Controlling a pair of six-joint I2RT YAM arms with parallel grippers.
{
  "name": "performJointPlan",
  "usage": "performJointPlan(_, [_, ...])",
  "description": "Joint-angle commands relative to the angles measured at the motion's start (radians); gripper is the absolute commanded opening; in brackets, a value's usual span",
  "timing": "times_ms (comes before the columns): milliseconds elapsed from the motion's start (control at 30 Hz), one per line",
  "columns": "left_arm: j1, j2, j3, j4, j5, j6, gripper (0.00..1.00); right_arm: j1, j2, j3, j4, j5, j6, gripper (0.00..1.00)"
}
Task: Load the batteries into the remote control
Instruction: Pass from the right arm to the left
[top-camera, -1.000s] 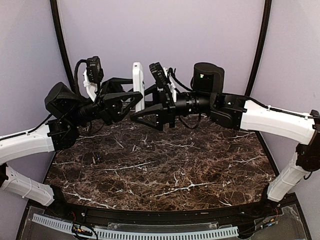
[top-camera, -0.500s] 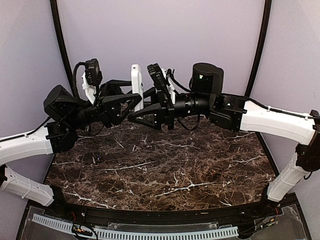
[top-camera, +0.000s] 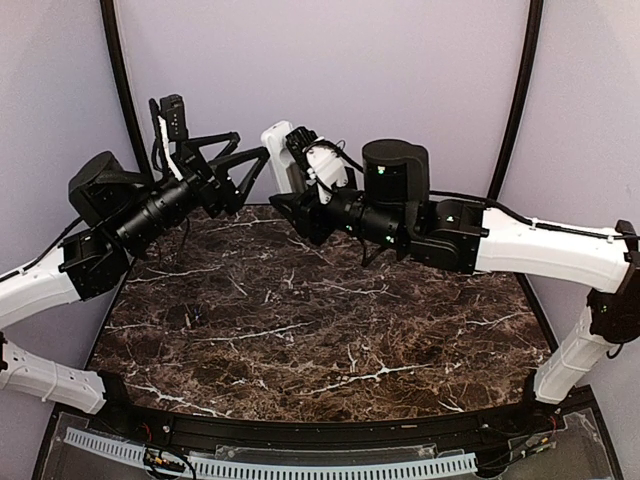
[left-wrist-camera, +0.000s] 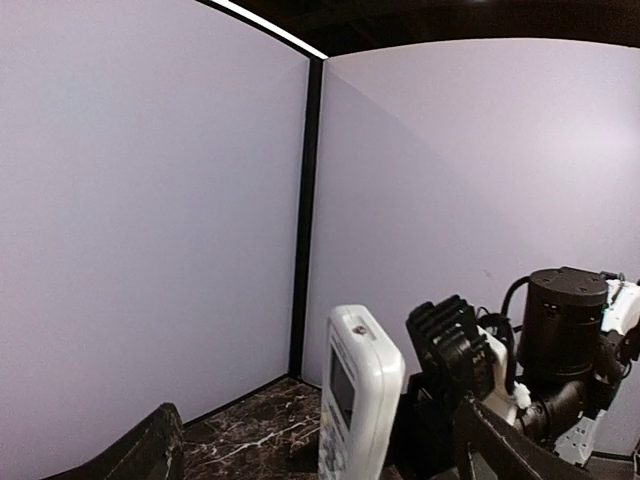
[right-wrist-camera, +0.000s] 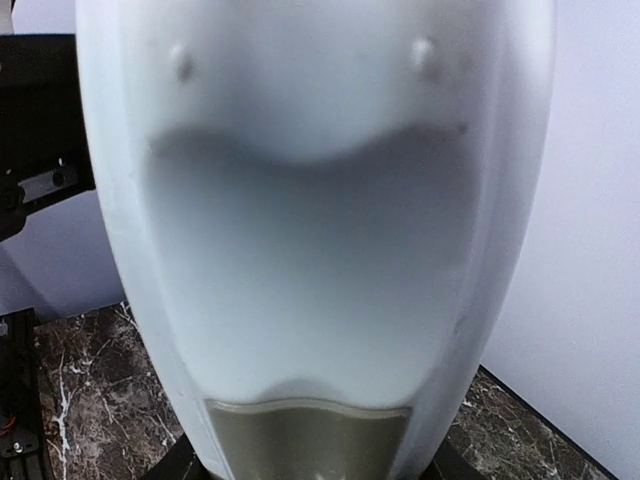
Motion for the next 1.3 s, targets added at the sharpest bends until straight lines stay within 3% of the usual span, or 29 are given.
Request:
performJointPlan(0, [0.000,0.019,0.085,-0.151,-0.166,0.074,0.91,0.023,0.047,0.068,0.021,0.126,-0.040,0.00])
performJointPlan(567, [0.000,0.086,0.125,-0.172,-0.142,-0.016,0.62,0.063,0.107,0.129,0.005,0.125,-0.059,0.00])
performJointPlan(700, [0.000,0.086,0.110,-0.167,-0.117,-0.040,0.44,0.073,0.111,0.135,0.016,0.114,-0.080,0.00])
performJointPlan(800, [0.000,0.077,0.097,-0.156,-0.117,-0.052,0.20,0.076,0.111,0.133,0.024,0.107,-0.091,0.00])
performJointPlan(867, [0.000,0.070,0.094,-0.149,-0.114,-0.055,0.11,0.076,0.110,0.131,0.027,0.110,-0.096,0.00])
performJointPlan(933, [0.000,0.062,0.089,-0.144,-0.108,-0.056,0.03,0.076,0.105,0.124,0.032,0.115,-0.103,0.00])
performJointPlan(1033, [0.000,0.047,0.079,-0.125,-0.091,-0.059,0.00,0.076,0.096,0.109,0.047,0.119,-0.115,0.00])
performJointPlan(1067, [0.000,0.043,0.071,-0.119,-0.086,-0.063,0.00,0.076,0.092,0.103,0.053,0.123,-0.121,0.06])
performJointPlan(1167, [0.000,0.020,0.049,-0.074,-0.079,-0.072,0.00,0.075,0.071,0.071,0.086,0.135,-0.129,0.60])
performJointPlan(1200, [0.000,0.015,0.044,-0.064,-0.079,-0.076,0.00,0.076,0.058,0.053,0.104,0.133,-0.131,0.74])
performJointPlan(1267, [0.000,-0.010,0.031,-0.033,-0.076,-0.082,0.00,0.075,0.028,0.007,0.148,0.109,-0.139,0.92])
